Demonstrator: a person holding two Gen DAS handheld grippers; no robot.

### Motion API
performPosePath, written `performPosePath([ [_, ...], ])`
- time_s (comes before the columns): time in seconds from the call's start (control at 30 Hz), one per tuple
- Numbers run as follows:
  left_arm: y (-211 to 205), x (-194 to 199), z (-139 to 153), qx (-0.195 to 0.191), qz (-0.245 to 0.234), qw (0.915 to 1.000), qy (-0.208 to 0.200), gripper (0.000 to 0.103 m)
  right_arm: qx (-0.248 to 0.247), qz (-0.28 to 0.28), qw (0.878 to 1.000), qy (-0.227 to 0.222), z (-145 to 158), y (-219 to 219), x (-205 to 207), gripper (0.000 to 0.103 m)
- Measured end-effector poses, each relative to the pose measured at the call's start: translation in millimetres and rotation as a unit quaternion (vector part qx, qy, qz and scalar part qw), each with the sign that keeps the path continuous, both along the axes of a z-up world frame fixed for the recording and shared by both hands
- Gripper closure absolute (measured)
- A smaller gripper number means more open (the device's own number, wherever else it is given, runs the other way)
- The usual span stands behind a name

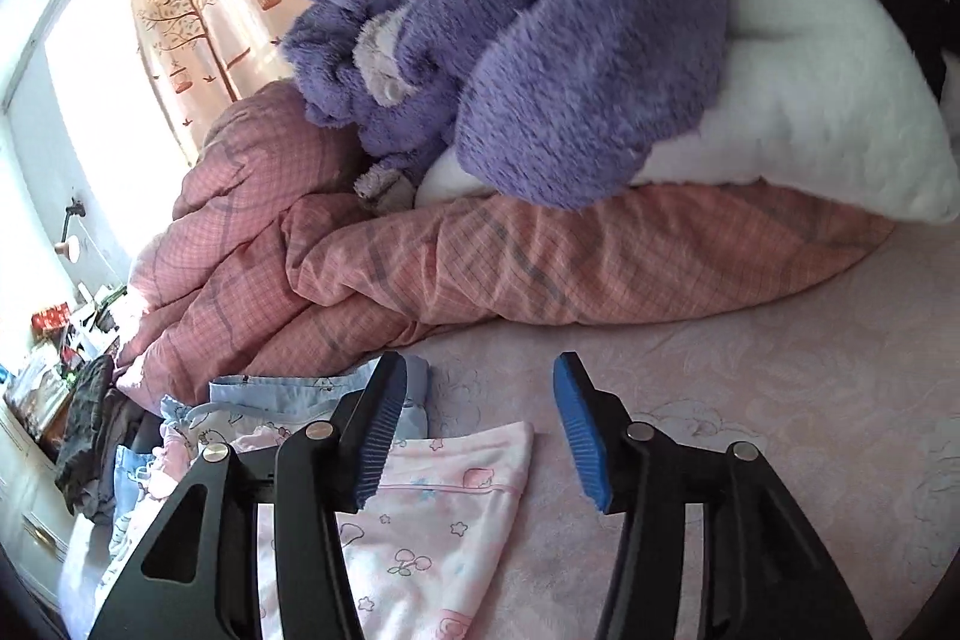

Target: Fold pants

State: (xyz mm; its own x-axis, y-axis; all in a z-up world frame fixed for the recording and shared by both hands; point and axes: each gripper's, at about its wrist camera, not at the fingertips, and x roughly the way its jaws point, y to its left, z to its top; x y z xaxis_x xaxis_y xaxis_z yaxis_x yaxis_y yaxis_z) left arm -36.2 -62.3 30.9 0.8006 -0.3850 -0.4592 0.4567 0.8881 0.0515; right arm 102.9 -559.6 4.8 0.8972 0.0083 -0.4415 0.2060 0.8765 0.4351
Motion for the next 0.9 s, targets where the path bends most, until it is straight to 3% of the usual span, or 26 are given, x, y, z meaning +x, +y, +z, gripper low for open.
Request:
performPosePath([
  [0.1,38,46,22,0.011,0.062,0.9980,-0.005,0.051,0.002,0.034,0.999,-0.028,27,21,-11,0.050],
  [0.23,59,116,49,0.037,0.083,0.9957,0.012,0.051,-0.029,0.100,0.994,-0.036,78,80,-5,0.050],
  [0.3,63,163,51,0.004,0.084,0.9938,0.072,0.054,-0.047,0.130,0.990,-0.028,104,121,6,0.050],
  [0.4,62,218,43,-0.077,0.053,0.9838,0.153,0.061,-0.004,0.177,0.984,-0.022,135,169,32,0.050],
  [0.47,55,242,36,-0.093,0.055,0.9767,0.186,0.070,0.040,0.208,0.977,-0.031,148,195,50,0.050],
  [0.57,46,272,14,-0.103,0.064,0.9650,0.232,0.072,0.022,0.188,0.982,-0.019,161,242,77,0.050],
  [0.63,49,294,-12,-0.134,0.053,0.9461,0.290,0.072,0.016,0.179,0.984,-0.004,159,268,97,0.050],
  [0.7,56,309,-41,-0.132,0.076,0.9346,0.322,0.078,0.050,0.201,0.978,-0.006,146,283,115,0.050],
  [0.8,76,320,-65,-0.120,0.127,0.9308,0.321,0.080,0.069,0.220,0.973,0.003,113,298,136,0.050],
  [0.9,101,327,-62,-0.126,0.171,0.9286,0.304,0.080,0.049,0.241,0.969,0.020,76,305,152,0.050],
])
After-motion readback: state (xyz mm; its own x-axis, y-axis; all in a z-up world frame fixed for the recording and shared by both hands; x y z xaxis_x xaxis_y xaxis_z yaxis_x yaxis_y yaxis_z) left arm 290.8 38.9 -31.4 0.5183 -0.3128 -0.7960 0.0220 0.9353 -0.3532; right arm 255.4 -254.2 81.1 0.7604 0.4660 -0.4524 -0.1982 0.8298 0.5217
